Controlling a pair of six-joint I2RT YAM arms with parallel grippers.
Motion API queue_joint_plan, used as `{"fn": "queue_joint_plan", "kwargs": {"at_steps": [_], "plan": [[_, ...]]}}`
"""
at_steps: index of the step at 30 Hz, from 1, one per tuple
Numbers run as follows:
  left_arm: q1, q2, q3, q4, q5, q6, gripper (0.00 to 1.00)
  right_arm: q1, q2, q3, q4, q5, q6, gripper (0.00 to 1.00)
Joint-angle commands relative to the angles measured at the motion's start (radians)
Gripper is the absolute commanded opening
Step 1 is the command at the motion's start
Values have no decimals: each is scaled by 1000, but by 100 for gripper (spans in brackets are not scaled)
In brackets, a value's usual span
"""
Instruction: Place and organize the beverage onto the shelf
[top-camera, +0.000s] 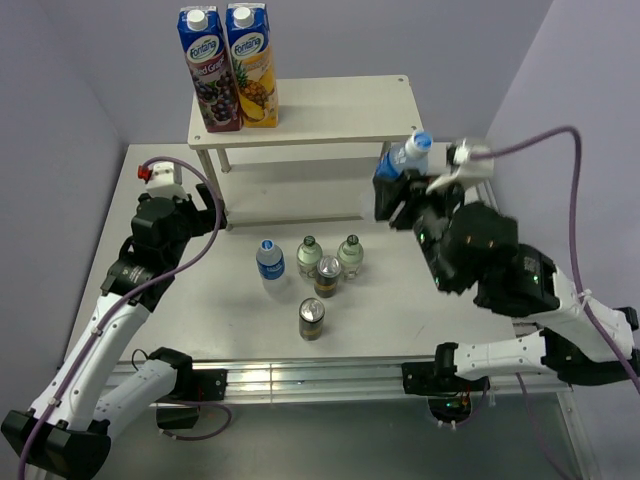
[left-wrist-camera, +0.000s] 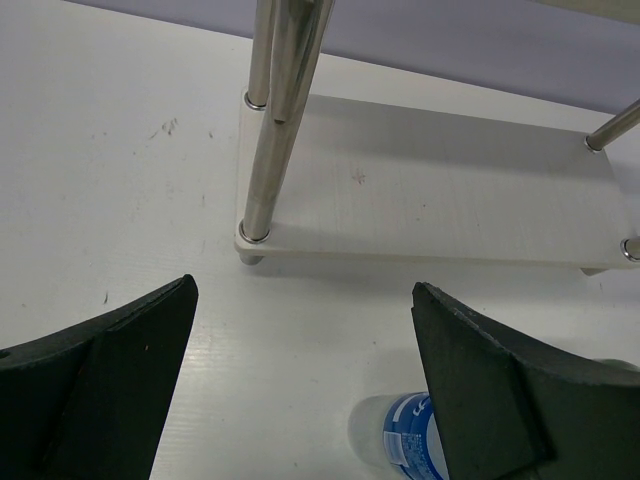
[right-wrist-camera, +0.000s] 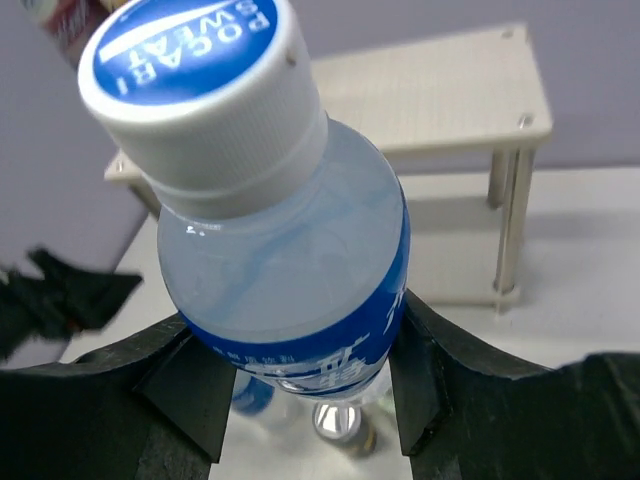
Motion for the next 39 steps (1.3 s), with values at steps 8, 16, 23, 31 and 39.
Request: {"fn": "queue_joint_plan", "kwargs": {"at_steps": [8,16,23,31,39], "plan": [[-3,-12,20,39,19,23,95,-488,482,763,-42,-525,-242,0],[-3,-6,16,40,29,23,95,-718,691,922,-52,-712,-138,0],[-2,-8,16,43,36,23,95,-802,774,919,-18,-801,-124,0],[-3,-9,16,43,35,24,95,-804,837,920,26,-815,-124,0],[-3,-12,16,42,29,24,95,-804,884,864,74,-821,-104,0]]}}
